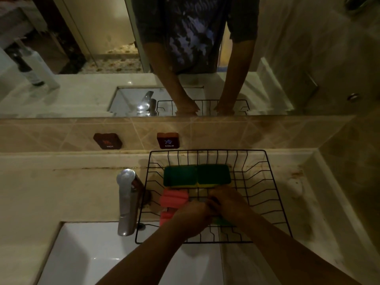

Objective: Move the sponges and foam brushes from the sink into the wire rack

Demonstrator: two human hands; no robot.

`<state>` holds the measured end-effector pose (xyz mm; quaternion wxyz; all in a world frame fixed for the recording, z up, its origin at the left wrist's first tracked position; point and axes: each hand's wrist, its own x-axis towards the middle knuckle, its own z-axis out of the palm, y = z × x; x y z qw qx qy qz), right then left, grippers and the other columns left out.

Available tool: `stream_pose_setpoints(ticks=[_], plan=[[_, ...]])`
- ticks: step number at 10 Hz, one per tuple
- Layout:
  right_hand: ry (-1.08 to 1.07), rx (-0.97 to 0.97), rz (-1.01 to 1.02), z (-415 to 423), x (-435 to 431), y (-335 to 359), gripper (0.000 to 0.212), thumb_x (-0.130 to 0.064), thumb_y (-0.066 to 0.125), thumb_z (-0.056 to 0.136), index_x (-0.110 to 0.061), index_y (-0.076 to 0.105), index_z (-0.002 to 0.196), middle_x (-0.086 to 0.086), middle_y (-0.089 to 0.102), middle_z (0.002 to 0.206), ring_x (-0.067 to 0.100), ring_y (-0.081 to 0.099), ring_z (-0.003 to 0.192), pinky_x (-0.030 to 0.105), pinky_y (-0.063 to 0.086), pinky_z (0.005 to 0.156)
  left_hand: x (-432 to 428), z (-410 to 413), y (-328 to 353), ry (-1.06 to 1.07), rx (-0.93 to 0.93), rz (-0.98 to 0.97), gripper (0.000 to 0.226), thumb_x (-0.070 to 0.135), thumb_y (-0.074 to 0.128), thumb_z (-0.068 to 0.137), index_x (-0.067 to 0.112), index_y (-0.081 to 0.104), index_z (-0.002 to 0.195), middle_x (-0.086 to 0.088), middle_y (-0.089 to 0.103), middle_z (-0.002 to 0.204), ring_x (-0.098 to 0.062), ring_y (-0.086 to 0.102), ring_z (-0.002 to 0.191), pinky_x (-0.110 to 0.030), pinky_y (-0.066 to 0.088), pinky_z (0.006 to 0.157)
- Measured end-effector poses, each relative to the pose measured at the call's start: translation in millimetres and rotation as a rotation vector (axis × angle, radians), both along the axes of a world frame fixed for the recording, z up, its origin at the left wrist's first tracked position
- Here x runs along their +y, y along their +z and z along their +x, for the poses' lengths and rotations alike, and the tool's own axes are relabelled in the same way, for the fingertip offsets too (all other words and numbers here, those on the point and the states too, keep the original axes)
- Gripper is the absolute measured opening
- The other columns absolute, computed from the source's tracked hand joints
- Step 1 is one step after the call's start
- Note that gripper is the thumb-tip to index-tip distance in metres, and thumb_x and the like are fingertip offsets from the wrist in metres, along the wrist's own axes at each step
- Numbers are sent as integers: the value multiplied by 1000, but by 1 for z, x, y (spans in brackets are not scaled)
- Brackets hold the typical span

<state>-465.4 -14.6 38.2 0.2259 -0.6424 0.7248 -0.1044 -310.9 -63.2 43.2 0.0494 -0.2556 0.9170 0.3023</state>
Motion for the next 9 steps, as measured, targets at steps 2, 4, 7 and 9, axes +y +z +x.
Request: stream_pose_setpoints(ticks=[2, 4, 7, 9], plan=[[-3, -17, -13, -1, 0, 1, 15, -35, 57, 93, -23, 64, 91, 1, 63, 100, 18, 58, 89, 33, 47, 77, -2, -3, 0, 19, -27, 9, 21, 19, 50, 100, 12, 64, 114, -10, 68, 107, -22, 64, 91, -31, 53, 82], [-29, -69, -24, 0, 1, 6, 7, -29, 57, 93, -24, 62, 91, -1, 61, 100, 16, 55, 89, 32, 44, 76, -1, 0, 7, -13, -8, -63, 19, 16, 49, 101, 8, 65, 107, -12, 69, 96, -21, 65, 79, -28, 53, 70], [-23, -100, -41, 3, 8, 23, 10, -27, 58, 91, -19, 62, 97, 2, 62, 103, 19, 55, 92, 31, 44, 76, 6, 1, 27, 20, -27, -131, 19, 13, 47, 100, 7, 64, 108, -11, 70, 99, -18, 63, 78, -22, 42, 66], [-38, -230, -136, 9, 15, 34, 9, -24, 62, 87, -15, 63, 83, 2, 63, 83, 17, 57, 74, 33, 48, 64, 5, 16, 48, 37, 21, -112, 21, 16, 46, 101, 10, 66, 103, -9, 71, 99, -22, 66, 85, -31, 54, 75]])
